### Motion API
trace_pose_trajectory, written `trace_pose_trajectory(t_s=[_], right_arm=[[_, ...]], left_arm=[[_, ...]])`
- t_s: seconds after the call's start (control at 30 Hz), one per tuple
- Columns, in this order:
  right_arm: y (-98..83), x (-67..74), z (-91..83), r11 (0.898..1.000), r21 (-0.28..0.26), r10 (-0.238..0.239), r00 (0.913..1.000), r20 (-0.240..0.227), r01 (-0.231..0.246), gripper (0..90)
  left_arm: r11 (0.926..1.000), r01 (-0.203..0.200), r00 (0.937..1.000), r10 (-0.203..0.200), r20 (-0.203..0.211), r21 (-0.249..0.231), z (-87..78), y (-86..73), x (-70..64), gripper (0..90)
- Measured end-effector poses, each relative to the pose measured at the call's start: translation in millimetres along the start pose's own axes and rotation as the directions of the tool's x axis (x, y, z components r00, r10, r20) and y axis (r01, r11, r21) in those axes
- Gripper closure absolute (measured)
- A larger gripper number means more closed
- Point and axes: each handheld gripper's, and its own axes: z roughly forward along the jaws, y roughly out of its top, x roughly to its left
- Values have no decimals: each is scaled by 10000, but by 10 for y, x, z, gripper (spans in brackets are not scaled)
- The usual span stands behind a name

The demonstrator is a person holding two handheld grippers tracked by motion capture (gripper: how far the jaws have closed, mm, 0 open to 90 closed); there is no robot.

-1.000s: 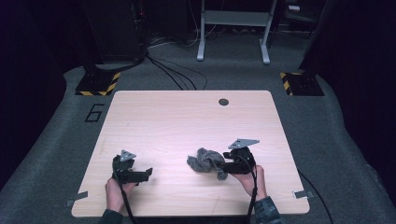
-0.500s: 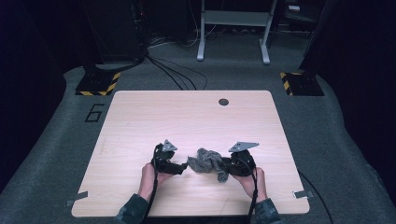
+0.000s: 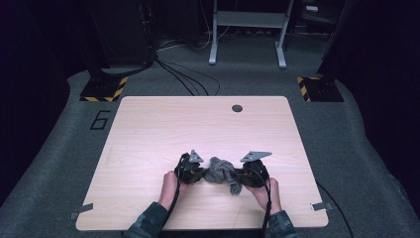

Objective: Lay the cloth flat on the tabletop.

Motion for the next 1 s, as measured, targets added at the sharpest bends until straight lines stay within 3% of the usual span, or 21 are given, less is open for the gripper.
trace_pose_trajectory(t_s=[0.17,0.3,0.57,0.7,0.9,1.0], right_arm=[[5,-26,-83,9998,-178,42,9997,229,-38,827],[-2,-81,-171,9994,-325,121,9987,493,-105,828],[-38,-169,-243,9993,-201,349,9941,1024,-330,828],[-61,-197,-220,9996,-22,265,9902,1369,-265,828],[-111,-234,-102,9973,455,494,9878,1478,-567,820],[-133,-262,-42,9961,585,577,9895,1326,-659,733]], left_arm=[[9983,325,9983,-347,-460,-476,-111,-33,41,856],[9948,556,9967,-604,-548,-850,-244,-73,107,857],[9812,1102,9876,-1260,-932,-1586,-581,-285,284,858],[9791,1311,9836,-1480,-1026,-1552,-644,-378,327,857],[9727,1747,9762,-1913,-1019,-1525,-689,-535,388,857],[9769,1657,9775,-1808,-1083,-1351,-692,-569,381,843]])
